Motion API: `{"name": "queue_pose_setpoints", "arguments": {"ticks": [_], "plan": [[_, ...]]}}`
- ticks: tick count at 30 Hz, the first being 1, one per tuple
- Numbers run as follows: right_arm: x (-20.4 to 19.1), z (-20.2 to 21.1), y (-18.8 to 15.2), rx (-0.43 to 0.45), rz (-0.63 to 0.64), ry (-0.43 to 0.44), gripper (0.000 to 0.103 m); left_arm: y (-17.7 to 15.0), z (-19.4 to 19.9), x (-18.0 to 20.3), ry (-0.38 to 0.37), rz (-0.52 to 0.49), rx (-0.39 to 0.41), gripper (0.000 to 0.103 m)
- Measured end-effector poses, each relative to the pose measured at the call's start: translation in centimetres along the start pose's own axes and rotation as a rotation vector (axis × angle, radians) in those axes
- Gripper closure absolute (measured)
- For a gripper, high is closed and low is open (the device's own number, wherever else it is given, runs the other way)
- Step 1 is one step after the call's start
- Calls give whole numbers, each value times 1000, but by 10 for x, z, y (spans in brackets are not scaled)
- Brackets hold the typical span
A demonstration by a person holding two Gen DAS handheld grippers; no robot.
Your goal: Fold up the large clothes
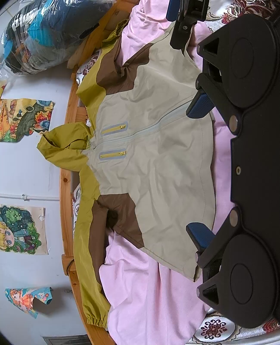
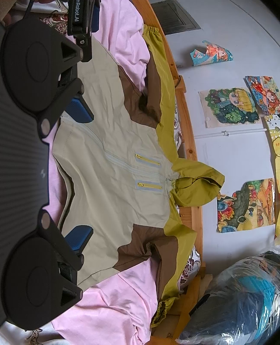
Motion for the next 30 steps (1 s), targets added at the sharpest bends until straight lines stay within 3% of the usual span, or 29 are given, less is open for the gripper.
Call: {"name": "queue_pose_setpoints", "arguments": {"ticks": [30], "plan": [[-1,-6,-6,-11,4,-1,0,0,-1,-2,0,3,-2,1]]}}
Point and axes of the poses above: each gripper's, at about its wrist camera, not at the fingertips, and z roughly against the way its jaws point, x to its right, y to its top, the point moved 4 cm from there along -z, roughly the way its jaws point, and after that the axes turned 15 degrees about z, right-handed, at the moved point
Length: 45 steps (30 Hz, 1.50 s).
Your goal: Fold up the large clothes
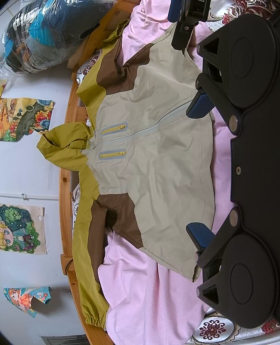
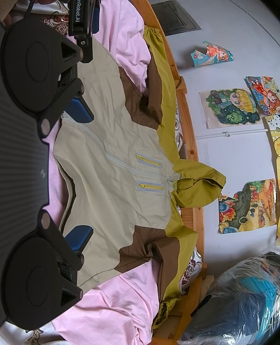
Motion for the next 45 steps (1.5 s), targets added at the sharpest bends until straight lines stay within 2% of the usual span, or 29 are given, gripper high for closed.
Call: {"name": "queue_pose_setpoints", "arguments": {"ticks": [27,34,40,45], "plan": [[1,-4,-6,-13,-2,-7,0,-2,-3,0,4,0,-1,1],[-3,-5,-11,-28,-11,-21,0,-3,-9,2,19,-10,-27,1],[20,-6,2,-64,-29,-56,0,27,-19,12,24,-23,-40,1],[67,-12,18,-61,-22,-119,0,65,-39,29,10,-76,-55,1]]}}
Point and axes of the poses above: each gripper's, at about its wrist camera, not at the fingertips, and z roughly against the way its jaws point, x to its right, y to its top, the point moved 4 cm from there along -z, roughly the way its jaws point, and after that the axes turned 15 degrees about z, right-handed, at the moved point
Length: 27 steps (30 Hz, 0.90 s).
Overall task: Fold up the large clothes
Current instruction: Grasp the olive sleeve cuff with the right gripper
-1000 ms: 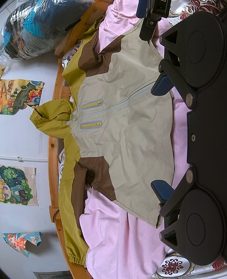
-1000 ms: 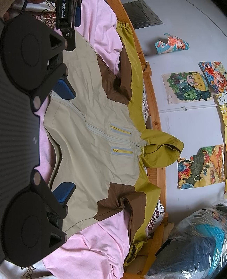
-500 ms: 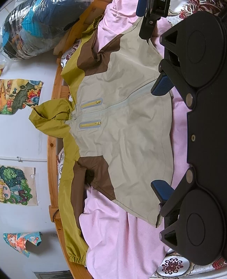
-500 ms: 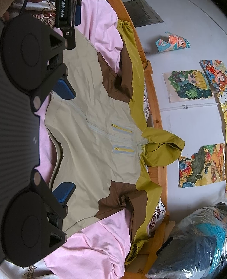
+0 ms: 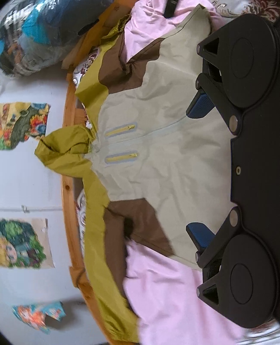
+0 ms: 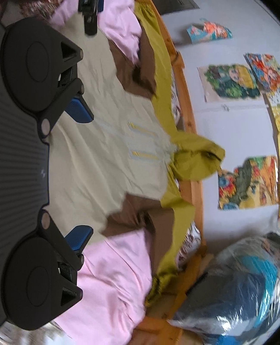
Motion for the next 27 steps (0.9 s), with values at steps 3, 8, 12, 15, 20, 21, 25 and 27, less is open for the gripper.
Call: {"name": "queue_pose_setpoints", "arguments": {"ticks": [3,8,12,15,20,21,25,27], "plan": [[43,-16,8,6,-35,-66,0,21,-22,9,4,-8,-50,1],[103,-60,21,-6,73,-305,1,44,-65,28,-8,-57,-70,1],[146,-108,34,-23,151,-415,10,50,-100,46,-44,-101,-72,1],[168,-148,45,-47,197,-451,20,48,-118,52,-72,-133,-76,1],[188,-214,62,-108,373,-554,28,45,-147,50,-71,-161,-115,1],[193,-225,65,-124,401,-583,30,45,-151,48,-70,-157,-125,1],[208,-260,66,-223,448,-647,36,45,-166,42,-73,-121,-154,1],[211,-272,62,-276,476,-664,36,45,-169,41,-78,-107,-164,1]]}}
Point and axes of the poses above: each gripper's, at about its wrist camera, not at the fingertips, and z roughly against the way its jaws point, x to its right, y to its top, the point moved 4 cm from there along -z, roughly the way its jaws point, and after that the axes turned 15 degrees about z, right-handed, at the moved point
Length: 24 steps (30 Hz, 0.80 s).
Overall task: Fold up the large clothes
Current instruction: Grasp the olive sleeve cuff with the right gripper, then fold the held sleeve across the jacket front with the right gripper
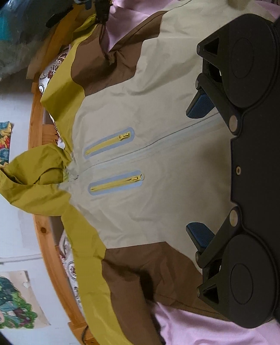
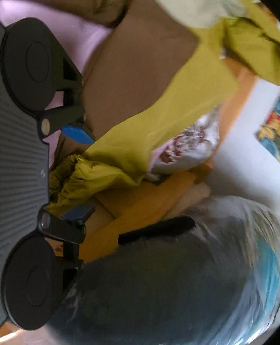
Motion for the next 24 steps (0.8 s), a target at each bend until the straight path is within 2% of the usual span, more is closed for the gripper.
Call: {"name": "queue_pose_setpoints", "arguments": {"ticks": [2,3,4,6,9,11,15,19,24], "plan": [[-3,-8,-1,-34,28,-7,37,0,1,-1,-7,0,-1,1],[-4,-11,-1,-52,38,-5,44,0,2,-1,-7,-6,3,1],[-4,-13,-2,-66,46,-6,57,1,4,-2,-5,-9,9,1],[0,-15,-3,-95,44,6,77,2,9,-4,-4,-7,22,1],[10,-7,2,-100,29,9,91,4,18,-8,-5,18,39,1],[18,10,9,-66,20,28,92,6,24,-11,-4,35,46,1],[41,61,35,27,-26,134,94,9,37,-15,-10,64,66,1],[68,127,76,155,-107,285,94,8,51,-16,-23,71,90,1],[78,197,140,322,-179,533,94,0,67,-17,-49,69,118,1]]}}
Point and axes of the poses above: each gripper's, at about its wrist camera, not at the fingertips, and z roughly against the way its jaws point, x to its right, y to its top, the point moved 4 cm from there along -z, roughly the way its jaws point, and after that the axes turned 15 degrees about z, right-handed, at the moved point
